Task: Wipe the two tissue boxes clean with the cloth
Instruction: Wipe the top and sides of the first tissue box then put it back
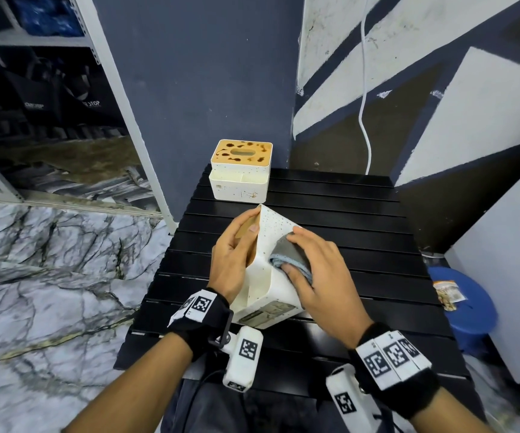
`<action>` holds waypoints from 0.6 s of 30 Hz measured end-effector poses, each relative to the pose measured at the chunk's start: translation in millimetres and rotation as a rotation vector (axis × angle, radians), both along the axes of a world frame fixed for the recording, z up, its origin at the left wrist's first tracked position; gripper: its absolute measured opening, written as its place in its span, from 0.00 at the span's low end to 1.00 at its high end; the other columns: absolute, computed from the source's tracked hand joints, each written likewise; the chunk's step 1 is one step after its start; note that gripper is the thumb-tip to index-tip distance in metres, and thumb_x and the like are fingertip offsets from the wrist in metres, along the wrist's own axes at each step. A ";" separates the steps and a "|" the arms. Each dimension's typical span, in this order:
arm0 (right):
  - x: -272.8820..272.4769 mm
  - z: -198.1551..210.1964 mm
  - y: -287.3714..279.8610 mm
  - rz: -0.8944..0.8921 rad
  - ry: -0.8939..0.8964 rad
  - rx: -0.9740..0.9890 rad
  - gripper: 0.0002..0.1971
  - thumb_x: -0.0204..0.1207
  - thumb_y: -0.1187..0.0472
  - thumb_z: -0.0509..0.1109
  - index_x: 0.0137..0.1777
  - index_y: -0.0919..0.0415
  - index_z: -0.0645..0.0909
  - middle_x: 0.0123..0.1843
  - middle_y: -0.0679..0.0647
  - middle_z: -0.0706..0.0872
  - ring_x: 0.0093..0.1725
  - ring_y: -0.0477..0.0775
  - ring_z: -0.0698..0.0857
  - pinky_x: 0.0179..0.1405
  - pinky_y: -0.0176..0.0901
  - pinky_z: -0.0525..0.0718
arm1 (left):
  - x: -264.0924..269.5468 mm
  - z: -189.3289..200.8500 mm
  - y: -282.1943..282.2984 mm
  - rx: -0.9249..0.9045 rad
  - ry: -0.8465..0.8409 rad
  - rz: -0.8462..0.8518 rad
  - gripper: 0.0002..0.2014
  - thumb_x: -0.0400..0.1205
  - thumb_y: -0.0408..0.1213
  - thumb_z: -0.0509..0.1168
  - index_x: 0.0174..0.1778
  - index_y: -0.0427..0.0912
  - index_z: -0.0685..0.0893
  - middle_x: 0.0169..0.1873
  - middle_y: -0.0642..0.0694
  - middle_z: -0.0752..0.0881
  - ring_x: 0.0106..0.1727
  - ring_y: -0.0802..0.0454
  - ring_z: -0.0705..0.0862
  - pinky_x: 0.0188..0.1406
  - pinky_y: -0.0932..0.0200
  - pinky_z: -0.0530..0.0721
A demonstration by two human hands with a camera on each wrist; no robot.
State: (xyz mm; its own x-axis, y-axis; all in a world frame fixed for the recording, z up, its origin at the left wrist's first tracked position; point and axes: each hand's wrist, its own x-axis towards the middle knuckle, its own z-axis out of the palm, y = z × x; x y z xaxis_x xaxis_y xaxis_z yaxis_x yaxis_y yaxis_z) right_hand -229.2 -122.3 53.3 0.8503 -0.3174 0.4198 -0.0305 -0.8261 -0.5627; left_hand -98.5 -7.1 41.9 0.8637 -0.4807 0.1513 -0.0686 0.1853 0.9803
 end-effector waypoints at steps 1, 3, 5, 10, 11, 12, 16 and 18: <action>-2.3 1.0 3.2 0.009 0.006 -0.025 0.23 0.80 0.43 0.59 0.72 0.49 0.71 0.74 0.42 0.72 0.68 0.43 0.71 0.69 0.45 0.72 | 0.0 -0.5 0.0 -0.005 -0.005 0.001 0.16 0.83 0.49 0.66 0.67 0.54 0.87 0.51 0.50 0.90 0.52 0.44 0.82 0.58 0.39 0.81; -4.8 4.8 9.1 0.022 0.010 -0.076 0.23 0.80 0.43 0.58 0.72 0.49 0.72 0.75 0.42 0.72 0.68 0.44 0.71 0.66 0.42 0.70 | 0.2 -0.8 -0.3 -0.002 -0.017 -0.001 0.16 0.84 0.49 0.66 0.66 0.54 0.87 0.50 0.48 0.90 0.50 0.44 0.80 0.54 0.40 0.81; -2.2 9.4 10.8 0.038 0.014 -0.106 0.23 0.80 0.43 0.58 0.72 0.49 0.72 0.74 0.43 0.72 0.67 0.46 0.72 0.66 0.42 0.70 | -0.5 -0.8 -0.4 0.003 -0.025 -0.007 0.14 0.86 0.45 0.65 0.67 0.52 0.87 0.52 0.50 0.92 0.52 0.48 0.85 0.58 0.42 0.84; 17.7 11.8 -6.1 0.015 0.029 -0.049 0.23 0.79 0.42 0.56 0.70 0.51 0.73 0.73 0.46 0.74 0.66 0.49 0.74 0.67 0.50 0.74 | -2.4 -1.2 -4.7 0.006 -0.024 -0.035 0.17 0.83 0.50 0.66 0.67 0.54 0.87 0.47 0.44 0.85 0.49 0.48 0.79 0.53 0.47 0.78; 20.1 9.6 -11.7 -0.003 0.031 -0.022 0.23 0.79 0.41 0.56 0.70 0.50 0.73 0.73 0.46 0.74 0.67 0.48 0.73 0.68 0.51 0.74 | -3.1 -1.4 -5.3 0.010 -0.024 -0.042 0.18 0.82 0.51 0.66 0.67 0.55 0.87 0.46 0.43 0.84 0.49 0.48 0.78 0.52 0.46 0.78; 20.2 7.0 -15.7 -0.018 0.031 0.004 0.23 0.79 0.41 0.56 0.70 0.49 0.73 0.74 0.45 0.74 0.67 0.47 0.73 0.69 0.51 0.74 | -4.0 -1.0 -5.9 0.012 -0.025 -0.044 0.17 0.82 0.50 0.66 0.66 0.55 0.87 0.46 0.44 0.85 0.49 0.48 0.79 0.52 0.46 0.79; 3.4 3.3 -3.6 0.007 -0.023 0.023 0.22 0.79 0.41 0.57 0.70 0.49 0.74 0.72 0.44 0.73 0.66 0.44 0.72 0.70 0.44 0.71 | -5.8 2.3 -4.4 0.027 -0.039 -0.028 0.13 0.88 0.40 0.65 0.68 0.50 0.86 0.52 0.56 0.92 0.53 0.55 0.89 0.59 0.52 0.87; -1.1 6.0 8.0 0.046 -0.039 -0.016 0.22 0.79 0.43 0.58 0.70 0.50 0.73 0.72 0.45 0.73 0.67 0.45 0.72 0.70 0.45 0.71 | -4.9 2.9 -2.4 0.045 -0.053 -0.024 0.14 0.88 0.40 0.64 0.69 0.49 0.86 0.56 0.56 0.91 0.57 0.56 0.89 0.60 0.53 0.88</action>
